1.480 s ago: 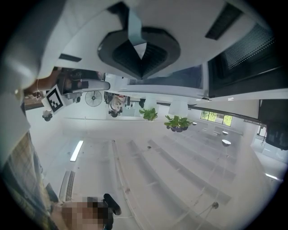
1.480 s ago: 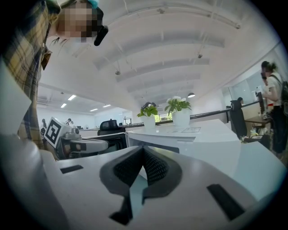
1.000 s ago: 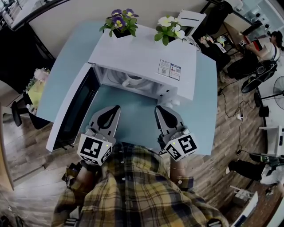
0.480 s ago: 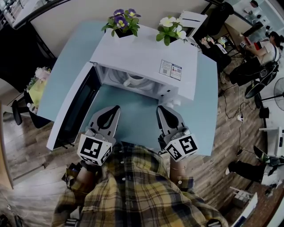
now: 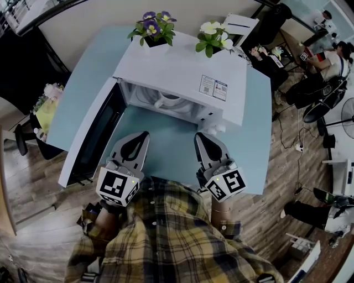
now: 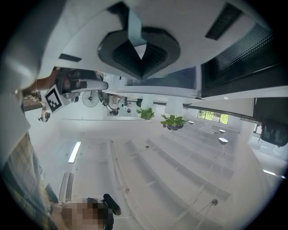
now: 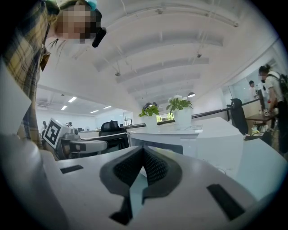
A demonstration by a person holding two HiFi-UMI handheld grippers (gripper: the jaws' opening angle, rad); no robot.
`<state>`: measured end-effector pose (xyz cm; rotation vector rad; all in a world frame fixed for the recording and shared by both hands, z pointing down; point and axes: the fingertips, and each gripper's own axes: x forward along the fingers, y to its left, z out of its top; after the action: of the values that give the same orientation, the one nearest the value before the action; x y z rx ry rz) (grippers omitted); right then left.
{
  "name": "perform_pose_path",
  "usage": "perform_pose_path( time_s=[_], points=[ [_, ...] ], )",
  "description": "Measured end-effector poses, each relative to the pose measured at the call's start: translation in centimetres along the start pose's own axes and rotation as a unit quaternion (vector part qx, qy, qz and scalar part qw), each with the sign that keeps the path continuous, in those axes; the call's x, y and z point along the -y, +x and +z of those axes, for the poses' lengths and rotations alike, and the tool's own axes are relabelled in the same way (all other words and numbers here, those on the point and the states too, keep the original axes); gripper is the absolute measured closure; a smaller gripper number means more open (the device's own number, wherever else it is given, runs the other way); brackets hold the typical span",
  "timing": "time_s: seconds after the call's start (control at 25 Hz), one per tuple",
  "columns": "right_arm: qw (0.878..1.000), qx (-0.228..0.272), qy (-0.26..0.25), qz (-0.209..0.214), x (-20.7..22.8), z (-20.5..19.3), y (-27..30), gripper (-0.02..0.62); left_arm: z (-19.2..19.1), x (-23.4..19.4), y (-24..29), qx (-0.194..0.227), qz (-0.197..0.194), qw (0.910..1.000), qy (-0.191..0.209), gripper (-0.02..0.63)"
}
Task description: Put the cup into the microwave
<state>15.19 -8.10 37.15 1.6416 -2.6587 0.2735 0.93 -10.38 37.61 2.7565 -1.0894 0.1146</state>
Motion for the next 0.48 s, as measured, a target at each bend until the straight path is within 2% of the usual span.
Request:
perform_pose_path(
  time_s=[0.48],
  points=[
    [1.000, -0.006, 0.002, 0.001, 0.25, -0.20, 0.49, 0.594, -0.06, -0.10, 0.35, 0.000, -0.003, 1.0000, -0.002, 0.615]
  ],
)
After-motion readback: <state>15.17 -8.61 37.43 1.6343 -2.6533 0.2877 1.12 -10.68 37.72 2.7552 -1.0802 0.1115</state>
